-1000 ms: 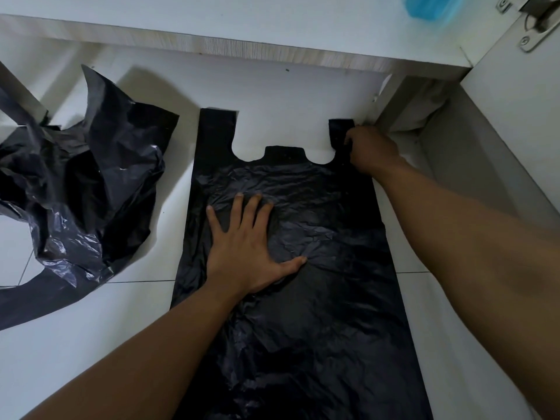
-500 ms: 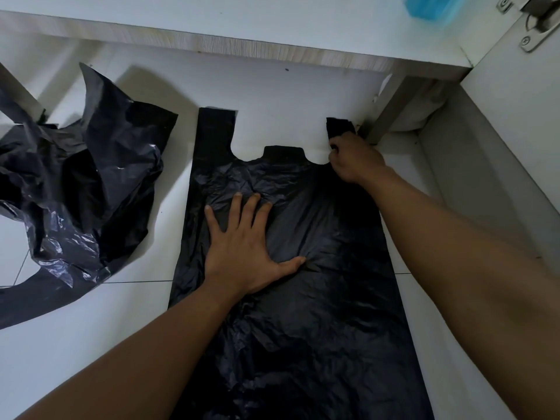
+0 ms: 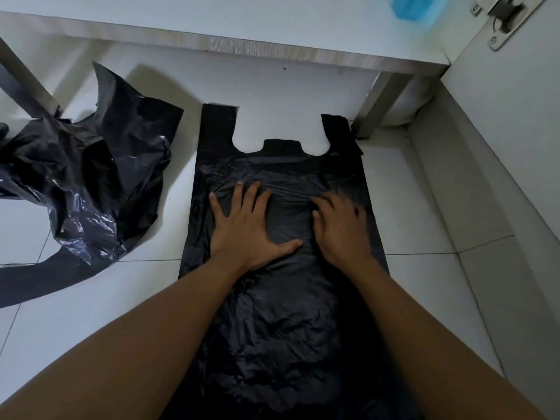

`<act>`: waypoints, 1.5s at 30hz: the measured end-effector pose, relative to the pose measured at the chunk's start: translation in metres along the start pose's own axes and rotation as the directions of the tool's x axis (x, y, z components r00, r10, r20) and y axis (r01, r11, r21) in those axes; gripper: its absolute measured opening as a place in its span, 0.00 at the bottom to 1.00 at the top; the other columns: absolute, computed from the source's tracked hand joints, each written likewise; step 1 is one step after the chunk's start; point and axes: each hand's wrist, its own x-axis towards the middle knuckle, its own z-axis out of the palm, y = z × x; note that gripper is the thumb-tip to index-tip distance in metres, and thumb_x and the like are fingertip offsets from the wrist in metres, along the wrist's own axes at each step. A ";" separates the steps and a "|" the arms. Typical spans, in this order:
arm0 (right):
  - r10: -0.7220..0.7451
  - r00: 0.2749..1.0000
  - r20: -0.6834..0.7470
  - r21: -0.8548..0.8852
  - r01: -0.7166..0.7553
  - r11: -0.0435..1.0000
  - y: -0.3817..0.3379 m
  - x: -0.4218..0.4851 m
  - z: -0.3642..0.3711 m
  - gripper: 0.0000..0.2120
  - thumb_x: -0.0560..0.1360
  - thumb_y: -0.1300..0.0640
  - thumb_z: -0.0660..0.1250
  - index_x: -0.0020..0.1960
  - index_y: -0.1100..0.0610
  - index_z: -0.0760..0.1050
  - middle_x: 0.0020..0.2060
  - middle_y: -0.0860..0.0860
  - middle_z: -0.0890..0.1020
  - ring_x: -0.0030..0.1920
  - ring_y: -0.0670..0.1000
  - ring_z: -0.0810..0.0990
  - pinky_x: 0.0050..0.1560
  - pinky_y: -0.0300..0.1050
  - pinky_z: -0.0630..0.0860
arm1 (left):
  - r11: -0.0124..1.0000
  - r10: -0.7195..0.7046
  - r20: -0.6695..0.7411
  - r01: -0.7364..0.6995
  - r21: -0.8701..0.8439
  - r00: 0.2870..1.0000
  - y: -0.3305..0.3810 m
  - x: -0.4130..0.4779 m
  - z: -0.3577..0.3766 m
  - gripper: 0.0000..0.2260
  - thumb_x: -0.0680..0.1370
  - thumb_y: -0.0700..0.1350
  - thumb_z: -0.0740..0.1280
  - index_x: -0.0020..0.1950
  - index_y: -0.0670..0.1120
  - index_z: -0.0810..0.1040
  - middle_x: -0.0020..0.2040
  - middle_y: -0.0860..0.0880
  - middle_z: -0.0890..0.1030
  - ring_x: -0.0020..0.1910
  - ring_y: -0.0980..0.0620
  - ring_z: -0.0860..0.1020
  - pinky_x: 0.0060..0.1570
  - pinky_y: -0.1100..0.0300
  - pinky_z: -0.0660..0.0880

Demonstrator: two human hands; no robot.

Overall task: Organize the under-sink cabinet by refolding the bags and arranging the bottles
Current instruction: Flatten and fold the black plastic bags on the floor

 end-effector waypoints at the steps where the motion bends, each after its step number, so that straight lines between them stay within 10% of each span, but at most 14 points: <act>1: 0.068 0.998 0.020 -0.006 -0.068 0.998 0.015 0.000 -0.005 0.17 0.83 0.51 0.55 0.70 0.50 0.72 0.68 0.50 0.73 0.69 0.54 0.70 0.67 0.60 0.63 | 1.000 0.000 0.003 0.000 0.000 1.000 0.000 0.000 0.000 0.55 0.64 0.85 0.46 0.82 0.52 0.51 0.82 0.51 0.49 0.81 0.48 0.40 0.71 0.28 0.37; 5: 0.245 0.963 0.109 -0.014 -0.245 0.969 0.045 -0.001 -0.031 0.19 0.85 0.53 0.54 0.74 0.52 0.68 0.74 0.53 0.68 0.74 0.58 0.63 0.72 0.66 0.56 | 1.000 0.003 0.019 -0.003 0.002 1.000 0.000 -0.002 -0.003 0.55 0.63 0.86 0.44 0.82 0.52 0.50 0.82 0.51 0.48 0.81 0.47 0.40 0.71 0.27 0.37; 9: 0.044 0.993 0.107 0.082 -0.053 0.995 0.001 -0.018 -0.044 0.13 0.80 0.61 0.60 0.61 0.57 0.78 0.58 0.55 0.77 0.57 0.59 0.74 0.52 0.54 0.75 | 1.000 0.009 0.063 -0.008 -0.022 0.998 -0.001 -0.001 -0.004 0.53 0.65 0.84 0.47 0.81 0.53 0.50 0.82 0.52 0.47 0.81 0.47 0.39 0.70 0.28 0.33; 15: 0.035 0.923 0.384 0.066 -0.065 0.996 -0.019 -0.027 -0.046 0.20 0.80 0.62 0.56 0.70 0.57 0.74 0.66 0.55 0.72 0.63 0.60 0.69 0.62 0.55 0.73 | 0.931 -0.030 0.225 0.109 -0.348 0.974 -0.008 0.015 -0.030 0.29 0.80 0.66 0.53 0.79 0.56 0.61 0.82 0.52 0.53 0.81 0.50 0.45 0.72 0.34 0.30; 24: 0.165 0.805 0.570 -0.083 -0.143 0.986 -0.064 0.017 -0.087 0.10 0.77 0.58 0.58 0.46 0.58 0.78 0.48 0.56 0.81 0.44 0.56 0.79 0.50 0.49 0.78 | 0.990 -0.121 -0.432 0.078 -0.116 0.894 -0.080 -0.052 -0.100 0.20 0.75 0.60 0.67 0.62 0.51 0.78 0.61 0.49 0.75 0.62 0.45 0.70 0.62 0.45 0.66; 28: 0.047 0.893 0.448 0.202 -0.152 0.967 -0.154 0.018 -0.087 0.12 0.79 0.58 0.60 0.55 0.54 0.82 0.50 0.51 0.83 0.50 0.54 0.81 0.53 0.49 0.79 | 0.934 -0.358 -0.259 0.350 -0.075 0.897 -0.135 -0.074 -0.116 0.35 0.75 0.59 0.69 0.78 0.52 0.60 0.75 0.46 0.63 0.73 0.41 0.60 0.70 0.39 0.60; 31: -0.077 0.883 0.463 0.452 -0.161 0.877 -0.223 0.013 -0.073 0.17 0.80 0.61 0.59 0.66 0.54 0.78 0.61 0.53 0.80 0.59 0.54 0.79 0.61 0.47 0.76 | 0.923 -0.382 -0.088 0.384 0.018 0.920 -0.167 -0.088 -0.121 0.39 0.77 0.51 0.70 0.82 0.54 0.51 0.76 0.46 0.64 0.74 0.40 0.61 0.70 0.39 0.61; 35: 0.034 0.882 0.471 0.654 -0.374 0.658 -0.281 0.008 -0.058 0.23 0.81 0.54 0.61 0.76 0.53 0.65 0.67 0.55 0.75 0.60 0.55 0.77 0.58 0.46 0.74 | 0.942 -0.330 -0.124 0.318 -0.106 0.936 -0.188 -0.108 -0.121 0.24 0.74 0.38 0.65 0.69 0.51 0.75 0.62 0.46 0.76 0.61 0.41 0.73 0.59 0.48 0.72; 42: 0.248 0.734 0.633 0.757 -0.653 0.001 -0.291 0.015 -0.056 0.40 0.75 0.45 0.72 0.80 0.49 0.54 0.69 0.51 0.74 0.63 0.52 0.75 0.62 0.54 0.75 | 0.911 -0.186 -0.090 0.137 -0.388 0.978 -0.239 -0.148 -0.134 0.19 0.65 0.28 0.65 0.36 0.54 0.76 0.43 0.53 0.80 0.42 0.49 0.80 0.41 0.57 0.78; 45: 0.173 0.715 0.677 0.694 -0.699 0.175 -0.289 0.020 -0.064 0.24 0.76 0.58 0.72 0.70 0.54 0.70 0.50 0.51 0.82 0.48 0.48 0.80 0.55 0.54 0.79 | 0.929 -0.174 -0.148 0.113 -0.353 0.973 -0.257 -0.157 -0.140 0.20 0.63 0.29 0.65 0.33 0.57 0.74 0.42 0.53 0.82 0.41 0.49 0.81 0.41 0.55 0.78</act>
